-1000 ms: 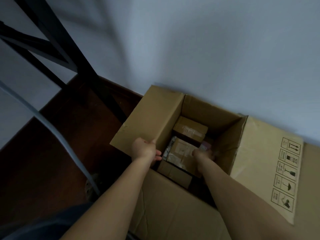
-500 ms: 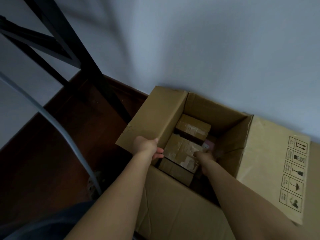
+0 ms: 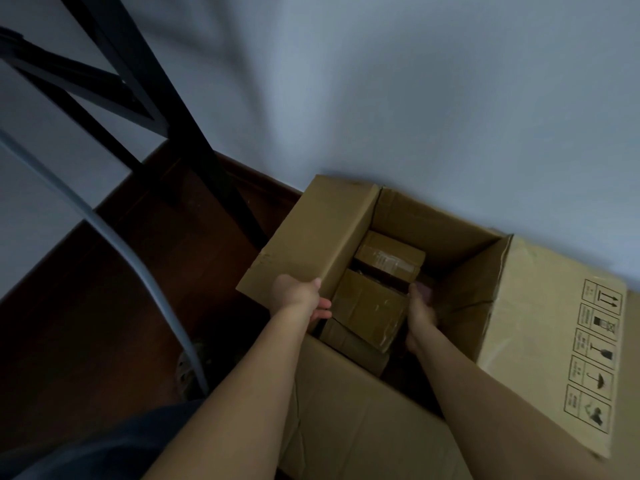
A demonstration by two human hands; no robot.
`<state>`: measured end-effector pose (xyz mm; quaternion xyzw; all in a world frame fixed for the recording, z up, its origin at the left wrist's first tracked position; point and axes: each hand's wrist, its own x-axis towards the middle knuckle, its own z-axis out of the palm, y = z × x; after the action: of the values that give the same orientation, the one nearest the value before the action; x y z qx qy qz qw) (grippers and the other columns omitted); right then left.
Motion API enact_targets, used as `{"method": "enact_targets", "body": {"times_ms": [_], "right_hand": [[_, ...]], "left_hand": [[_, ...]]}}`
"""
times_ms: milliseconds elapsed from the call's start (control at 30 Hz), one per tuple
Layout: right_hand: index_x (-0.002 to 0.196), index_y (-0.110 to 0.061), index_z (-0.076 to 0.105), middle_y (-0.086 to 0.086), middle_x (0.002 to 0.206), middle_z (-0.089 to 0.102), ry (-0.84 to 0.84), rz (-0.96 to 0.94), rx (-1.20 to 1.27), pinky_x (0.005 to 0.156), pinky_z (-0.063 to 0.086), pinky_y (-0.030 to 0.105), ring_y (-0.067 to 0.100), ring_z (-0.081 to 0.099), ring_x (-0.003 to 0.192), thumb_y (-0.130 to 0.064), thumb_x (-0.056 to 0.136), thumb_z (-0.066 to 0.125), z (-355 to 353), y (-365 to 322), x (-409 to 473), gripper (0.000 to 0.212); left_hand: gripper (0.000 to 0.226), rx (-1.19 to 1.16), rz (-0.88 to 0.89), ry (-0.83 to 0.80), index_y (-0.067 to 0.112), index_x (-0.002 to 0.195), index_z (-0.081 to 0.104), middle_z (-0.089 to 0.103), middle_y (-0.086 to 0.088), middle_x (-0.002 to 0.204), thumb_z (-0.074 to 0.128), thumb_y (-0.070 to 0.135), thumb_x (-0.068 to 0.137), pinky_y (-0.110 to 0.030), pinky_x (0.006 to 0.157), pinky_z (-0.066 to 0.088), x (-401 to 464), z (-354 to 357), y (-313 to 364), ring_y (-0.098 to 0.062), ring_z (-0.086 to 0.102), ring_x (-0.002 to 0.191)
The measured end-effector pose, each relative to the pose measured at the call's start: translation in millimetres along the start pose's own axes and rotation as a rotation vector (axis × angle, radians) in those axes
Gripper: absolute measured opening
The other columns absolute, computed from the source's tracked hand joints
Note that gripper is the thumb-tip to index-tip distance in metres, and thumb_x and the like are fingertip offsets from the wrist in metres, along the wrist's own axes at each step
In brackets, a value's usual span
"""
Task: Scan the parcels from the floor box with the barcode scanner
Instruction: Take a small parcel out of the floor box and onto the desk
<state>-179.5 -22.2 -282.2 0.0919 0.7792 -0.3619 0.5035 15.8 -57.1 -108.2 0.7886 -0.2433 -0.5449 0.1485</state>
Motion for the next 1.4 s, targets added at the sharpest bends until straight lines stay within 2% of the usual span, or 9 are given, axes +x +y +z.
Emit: {"method": "enact_targets", "body": {"times_ms": [300, 533, 600, 767, 867, 1000, 1100, 1233, 1400], "right_hand": [[0.150, -0.025, 0.025, 0.017, 0.142, 0.044, -0.037, 0.054, -0.089, 0.107, 0.035, 0.055, 0.041, 0.044, 0.128, -0.062, 0.086, 0.054, -5, -28, -50, 0.079], [0.144, -0.028, 0.037, 0.020, 0.133, 0.054, -0.149, 0.182, -0.091, 0.103, 0.021, 0.074, 0.047, 0.049, 0.120, -0.090, 0.044, 0.058, 0, -2, -22, 0.120], [0.144, -0.023, 0.039, 0.020, 0.139, 0.049, -0.170, 0.205, -0.128, 0.107, 0.014, 0.072, 0.048, 0.043, 0.127, -0.089, 0.055, 0.051, -2, 2, -5, 0.111], [0.129, -0.015, 0.045, 0.023, 0.117, 0.057, -0.289, 0.294, -0.086, 0.093, 0.038, 0.067, 0.045, 0.053, 0.111, -0.083, 0.062, 0.057, -6, -13, -59, 0.096], [0.117, -0.019, 0.038, 0.020, 0.110, 0.053, -0.283, 0.323, -0.060, 0.102, 0.030, 0.069, 0.046, 0.045, 0.122, -0.076, 0.074, 0.056, -7, -13, -67, 0.074], [0.133, -0.022, 0.043, 0.020, 0.115, 0.057, -0.247, 0.296, -0.028, 0.083, 0.045, 0.063, 0.043, 0.054, 0.102, -0.071, 0.068, 0.066, -4, -13, -81, 0.085], [0.138, -0.031, 0.034, 0.018, 0.124, 0.056, -0.134, 0.180, 0.018, 0.070, 0.050, 0.064, 0.044, 0.057, 0.099, -0.070, 0.052, 0.074, 3, -8, -86, 0.103], [0.141, -0.045, 0.015, 0.012, 0.151, 0.028, -0.007, 0.068, 0.013, 0.098, 0.037, 0.068, 0.048, 0.038, 0.128, -0.079, 0.020, 0.064, 8, -13, -87, 0.135], [0.149, -0.027, 0.022, 0.014, 0.156, 0.014, 0.062, -0.148, -0.143, 0.107, 0.036, 0.051, 0.044, 0.030, 0.135, -0.054, 0.072, 0.074, -12, -52, -154, 0.097]], "left_hand": [[0.034, 0.010, 0.001, -0.007, -0.001, 0.123, 0.052, 0.070, -0.009, 0.079, 0.053, 0.021, 0.097, -0.016, 0.033, 0.035, -1, 0, 0, -0.014, 0.061, 0.051], [0.034, 0.015, -0.003, -0.001, -0.001, 0.124, 0.054, 0.066, -0.008, 0.070, 0.055, 0.020, 0.097, -0.015, 0.027, 0.033, -1, -1, 1, -0.014, 0.062, 0.050], [0.033, 0.017, -0.006, -0.001, -0.001, 0.122, 0.054, 0.067, -0.009, 0.071, 0.055, 0.020, 0.096, -0.013, 0.026, 0.031, -1, -2, 2, -0.015, 0.063, 0.051], [0.030, 0.010, -0.031, 0.010, 0.000, 0.118, 0.056, 0.068, -0.009, 0.073, 0.056, 0.020, 0.096, -0.014, 0.026, 0.032, -2, -1, 4, -0.015, 0.064, 0.052], [0.029, 0.000, -0.040, 0.017, 0.000, 0.117, 0.057, 0.068, -0.010, 0.073, 0.057, 0.019, 0.095, -0.015, 0.027, 0.032, -5, -2, 5, -0.015, 0.064, 0.051], [0.035, 0.002, 0.011, 0.060, 0.000, 0.124, 0.053, 0.067, -0.009, 0.072, 0.056, 0.021, 0.096, -0.016, 0.028, 0.035, -9, 0, 1, -0.015, 0.064, 0.051], [0.035, -0.010, 0.100, 0.113, 0.005, 0.124, 0.050, 0.069, -0.009, 0.074, 0.058, 0.022, 0.095, -0.032, 0.056, 0.058, -16, 5, -11, -0.017, 0.069, 0.063], [0.017, 0.001, 0.109, 0.137, 0.006, 0.108, 0.053, 0.071, -0.012, 0.093, 0.058, 0.014, 0.094, -0.041, 0.081, 0.058, -24, 6, -19, -0.020, 0.070, 0.084], [0.046, 0.024, 0.058, -0.042, 0.002, 0.134, 0.042, 0.053, -0.016, 0.129, 0.053, 0.006, 0.090, -0.037, 0.095, 0.049, -51, 7, -6, -0.032, 0.054, 0.115]]}}
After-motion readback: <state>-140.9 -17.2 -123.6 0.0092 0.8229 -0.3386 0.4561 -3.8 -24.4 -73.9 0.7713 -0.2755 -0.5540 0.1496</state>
